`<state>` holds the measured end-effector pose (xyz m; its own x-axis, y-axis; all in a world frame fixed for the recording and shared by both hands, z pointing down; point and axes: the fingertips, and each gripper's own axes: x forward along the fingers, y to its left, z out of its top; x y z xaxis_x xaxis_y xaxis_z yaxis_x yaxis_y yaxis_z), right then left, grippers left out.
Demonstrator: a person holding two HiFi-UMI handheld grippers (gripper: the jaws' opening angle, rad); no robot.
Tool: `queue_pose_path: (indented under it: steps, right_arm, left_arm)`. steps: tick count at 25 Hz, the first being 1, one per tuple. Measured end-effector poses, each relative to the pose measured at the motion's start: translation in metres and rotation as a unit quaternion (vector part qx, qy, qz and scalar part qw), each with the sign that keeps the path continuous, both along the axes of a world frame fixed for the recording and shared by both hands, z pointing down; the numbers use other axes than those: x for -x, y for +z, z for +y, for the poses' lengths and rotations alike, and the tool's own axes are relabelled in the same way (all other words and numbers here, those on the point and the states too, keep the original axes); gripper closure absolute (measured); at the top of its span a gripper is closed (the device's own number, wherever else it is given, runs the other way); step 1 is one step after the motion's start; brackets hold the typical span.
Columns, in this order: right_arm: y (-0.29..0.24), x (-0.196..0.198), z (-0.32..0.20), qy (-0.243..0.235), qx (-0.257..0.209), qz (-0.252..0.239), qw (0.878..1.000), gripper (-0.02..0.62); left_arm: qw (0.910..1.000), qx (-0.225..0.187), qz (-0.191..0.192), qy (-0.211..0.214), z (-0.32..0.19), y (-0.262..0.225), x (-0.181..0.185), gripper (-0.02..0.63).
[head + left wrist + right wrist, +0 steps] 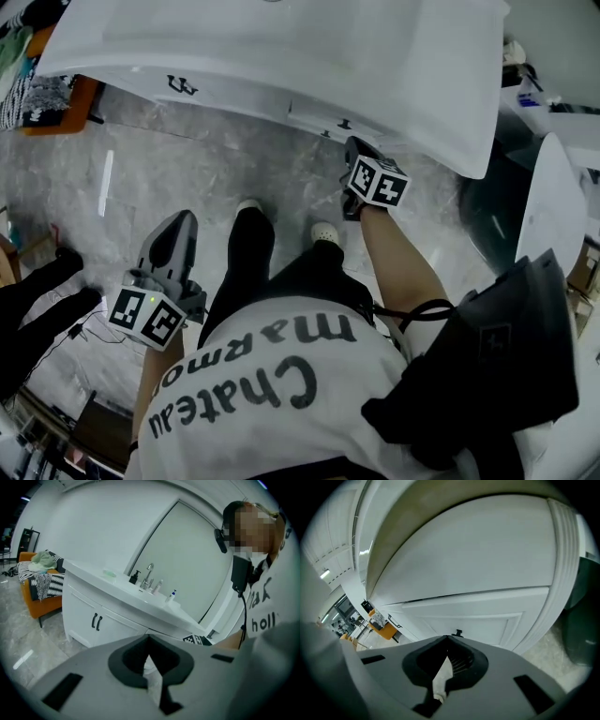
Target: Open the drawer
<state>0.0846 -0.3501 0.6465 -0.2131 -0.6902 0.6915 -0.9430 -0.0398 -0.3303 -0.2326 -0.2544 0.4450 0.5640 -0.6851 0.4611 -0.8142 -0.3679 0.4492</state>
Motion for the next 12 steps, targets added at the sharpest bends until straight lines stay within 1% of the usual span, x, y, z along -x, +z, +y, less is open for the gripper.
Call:
queue_pose_path:
  steps: [4,6,12]
  right_arm:
    - [0.013,0.005,-0.012,-0.015,-0.001,0.011,1.0,0.588]
    - [0.022,0.007,-0.015,-0.011,0.012,0.007,1.0,0.402]
    - [0.04,-0.006,-0.028,0.031,0.039,0.031,0.998,0.396]
  left_arm:
    - [0.9999,0.004,-0.008,-0.013,-0.003,0.002,0.007,0.598]
    - [0.9997,0.008,-0.011,-0.019,-0.003,0.005,0.009,0.598]
    - [0.9994,0.019,-0.026,-0.016,0.005,0.011,0.009,0.598]
